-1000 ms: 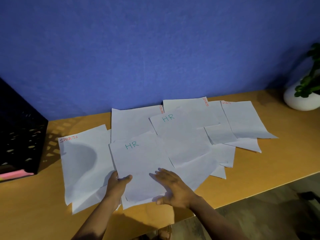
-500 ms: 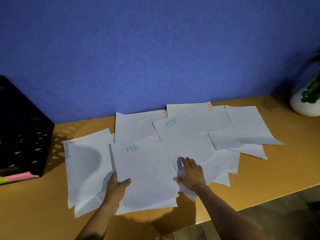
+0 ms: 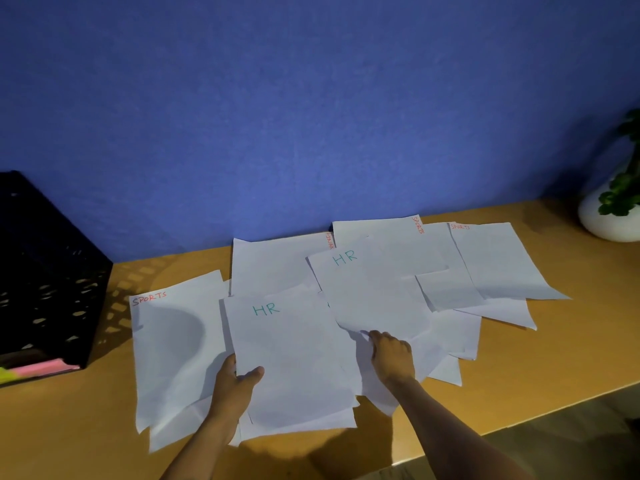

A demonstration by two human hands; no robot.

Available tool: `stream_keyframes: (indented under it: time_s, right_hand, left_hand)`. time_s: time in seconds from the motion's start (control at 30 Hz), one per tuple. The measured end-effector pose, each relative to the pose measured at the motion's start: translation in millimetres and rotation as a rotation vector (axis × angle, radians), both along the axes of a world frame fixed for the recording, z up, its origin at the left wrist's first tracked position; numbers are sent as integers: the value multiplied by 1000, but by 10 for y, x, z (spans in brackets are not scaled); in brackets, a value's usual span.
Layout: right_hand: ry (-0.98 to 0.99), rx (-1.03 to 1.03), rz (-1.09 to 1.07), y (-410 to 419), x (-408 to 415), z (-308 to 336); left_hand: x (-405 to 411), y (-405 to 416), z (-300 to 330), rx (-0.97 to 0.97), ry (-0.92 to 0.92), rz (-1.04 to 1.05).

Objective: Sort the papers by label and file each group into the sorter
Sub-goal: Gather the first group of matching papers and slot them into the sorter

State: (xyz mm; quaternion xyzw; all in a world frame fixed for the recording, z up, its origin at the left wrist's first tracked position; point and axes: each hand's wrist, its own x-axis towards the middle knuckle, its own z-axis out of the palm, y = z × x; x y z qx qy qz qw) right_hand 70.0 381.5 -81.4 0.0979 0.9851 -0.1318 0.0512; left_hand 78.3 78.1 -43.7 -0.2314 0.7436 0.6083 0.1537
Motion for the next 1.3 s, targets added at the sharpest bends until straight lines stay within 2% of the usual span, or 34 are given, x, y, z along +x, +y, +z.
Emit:
stream_keyframes:
  time_s: [0.07, 0.2, 0.4, 0.5, 0.6, 0.73, 0.87, 1.0, 1.1, 1.2, 1.3]
  right_hand:
    - [74, -34, -37, -25, -18, 68]
    - [309, -230, -24, -177, -15, 306]
    - [403, -495, 192, -593, 130, 539]
    - [441, -502, 358, -839, 289, 485]
    - [343, -519, 482, -1005, 447, 411]
    - [185, -581, 520, -1125, 587, 359]
    - [75, -531, 551, -1182, 652, 347]
    - [-5, -590, 603, -1225, 667, 417]
    - [-110, -688, 481, -1222, 661, 462]
    - [6, -776, 330, -1062, 629, 505]
    - [167, -540, 197, -693, 602, 506]
  left_hand:
    - [6, 19, 11, -3, 2, 1]
    - [14, 36, 17, 6, 12, 11]
    - [25, 32, -15, 25, 3, 30]
    - [16, 21, -50, 67, -16, 41]
    - [19, 43, -67, 86, -39, 104]
    - [16, 52, -128, 103, -109, 186]
    - [38, 78, -189, 82, -79, 94]
    - [62, 84, -191, 64, -11, 20]
    - [71, 71, -172, 14, 17, -14]
    - [66, 6, -151, 43, 30, 11]
    - [64, -62, -132, 49, 24, 25]
